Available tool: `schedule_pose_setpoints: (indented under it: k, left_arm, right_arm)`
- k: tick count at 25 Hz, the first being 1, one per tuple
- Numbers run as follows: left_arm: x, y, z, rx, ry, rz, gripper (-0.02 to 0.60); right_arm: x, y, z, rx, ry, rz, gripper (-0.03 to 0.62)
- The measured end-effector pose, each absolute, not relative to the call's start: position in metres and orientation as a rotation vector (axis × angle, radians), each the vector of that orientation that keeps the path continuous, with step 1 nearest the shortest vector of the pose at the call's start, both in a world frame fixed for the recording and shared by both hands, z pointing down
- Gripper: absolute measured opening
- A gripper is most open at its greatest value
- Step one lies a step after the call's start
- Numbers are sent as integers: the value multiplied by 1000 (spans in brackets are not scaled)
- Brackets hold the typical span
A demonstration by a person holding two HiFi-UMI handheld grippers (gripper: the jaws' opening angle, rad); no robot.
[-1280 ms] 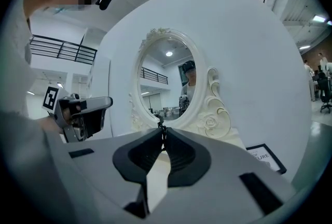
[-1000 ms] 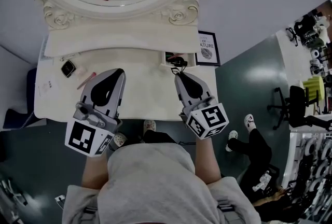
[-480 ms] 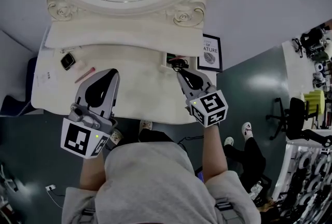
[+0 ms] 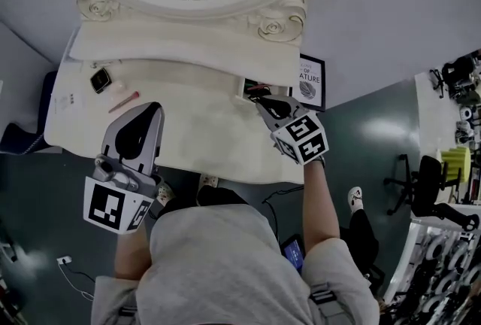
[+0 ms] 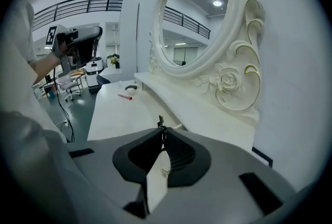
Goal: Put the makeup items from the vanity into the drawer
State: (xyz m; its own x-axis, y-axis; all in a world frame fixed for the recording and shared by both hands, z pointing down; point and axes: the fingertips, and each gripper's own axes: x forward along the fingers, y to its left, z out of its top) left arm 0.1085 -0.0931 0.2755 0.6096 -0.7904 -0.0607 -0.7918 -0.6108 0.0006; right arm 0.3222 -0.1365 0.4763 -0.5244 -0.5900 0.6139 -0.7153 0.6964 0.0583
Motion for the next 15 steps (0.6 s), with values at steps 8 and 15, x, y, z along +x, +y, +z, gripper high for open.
schedule_pose_setpoints:
  k: [8, 15]
  left_arm:
    - [100, -86, 277, -2746, 1453, 57, 14]
    - [92, -82, 278, -2713, 1508, 38, 14]
  right_arm:
    - [326, -152, 502, 855, -2244, 342, 35]
    - [330, -164, 518, 798, -2149, 304, 37]
